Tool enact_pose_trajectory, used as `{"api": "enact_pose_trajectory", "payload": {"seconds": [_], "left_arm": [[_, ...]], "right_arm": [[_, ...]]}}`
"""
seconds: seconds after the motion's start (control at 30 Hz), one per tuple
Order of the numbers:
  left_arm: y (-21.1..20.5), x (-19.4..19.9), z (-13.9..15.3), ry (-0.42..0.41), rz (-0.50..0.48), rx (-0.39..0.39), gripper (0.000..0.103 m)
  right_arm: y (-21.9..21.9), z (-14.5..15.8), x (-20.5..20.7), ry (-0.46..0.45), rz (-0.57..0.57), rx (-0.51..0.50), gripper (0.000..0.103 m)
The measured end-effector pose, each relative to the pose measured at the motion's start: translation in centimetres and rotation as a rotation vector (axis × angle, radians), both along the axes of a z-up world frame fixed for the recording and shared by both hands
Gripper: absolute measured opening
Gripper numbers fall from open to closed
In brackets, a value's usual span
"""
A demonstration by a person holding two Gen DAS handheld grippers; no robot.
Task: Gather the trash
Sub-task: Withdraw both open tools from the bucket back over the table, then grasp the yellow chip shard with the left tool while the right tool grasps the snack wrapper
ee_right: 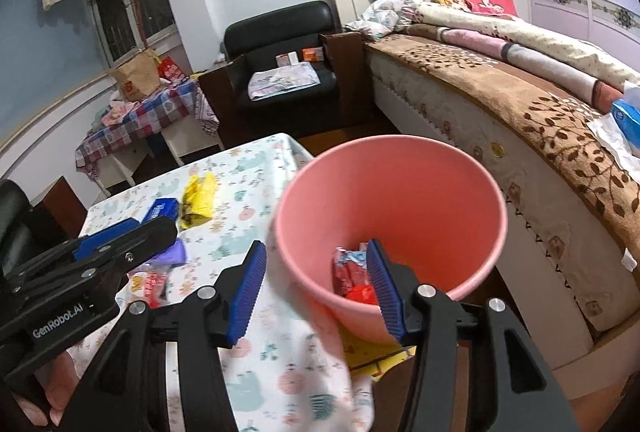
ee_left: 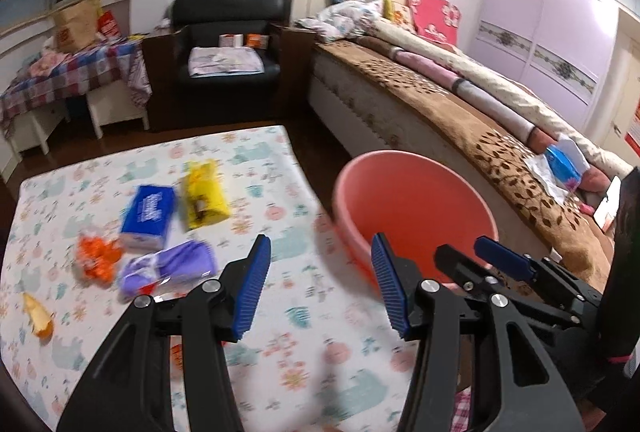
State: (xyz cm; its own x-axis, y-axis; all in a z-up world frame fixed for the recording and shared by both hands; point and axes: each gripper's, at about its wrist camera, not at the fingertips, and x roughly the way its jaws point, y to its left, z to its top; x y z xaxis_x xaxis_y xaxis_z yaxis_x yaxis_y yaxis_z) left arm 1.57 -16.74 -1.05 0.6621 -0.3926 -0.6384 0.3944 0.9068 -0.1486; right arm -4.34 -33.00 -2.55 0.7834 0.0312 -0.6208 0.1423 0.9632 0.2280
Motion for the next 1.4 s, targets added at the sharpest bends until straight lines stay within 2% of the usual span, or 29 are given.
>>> {"api": "enact_pose_trajectory", "payload": {"seconds": [0.2,0.53,0.83,1.1,1.27,1.4], "left_arm": [[5.7,0.3,-0.6,0.024,0.105,-0.015,0.052],[16.0,-0.2,-1.2,0.019,0.288,-0.017,0.052],[23.1,-1.8,-2.2,0.013,0.421,0.063,0.052],[26.7,-2.0,-4.8,0.111,0.522,0.045,0.052],[26.5,-0.7,-6.0,0.164,0.529,0.031,0.052],[26.0,0.5,-7.1,0.192,0.536,0.065,0.052]], "right_arm": [[3.5,-0.3,0.2,-0.009,0.062,-0.007,0.052],[7.5,-1.9,1.5,0.040,0.181,-0.022,0.052],[8.6,-3.0,2.3,0.075,0.233,0.003,0.052],[9.4,-3.5,2.6,0.090,0.280,0.016,0.052],[9.5,-3.7,2.9,0.098,0.287,0.019,0.052],[9.6,-3.8,3.0,0.100,0.289,0.021,0.052]]}}
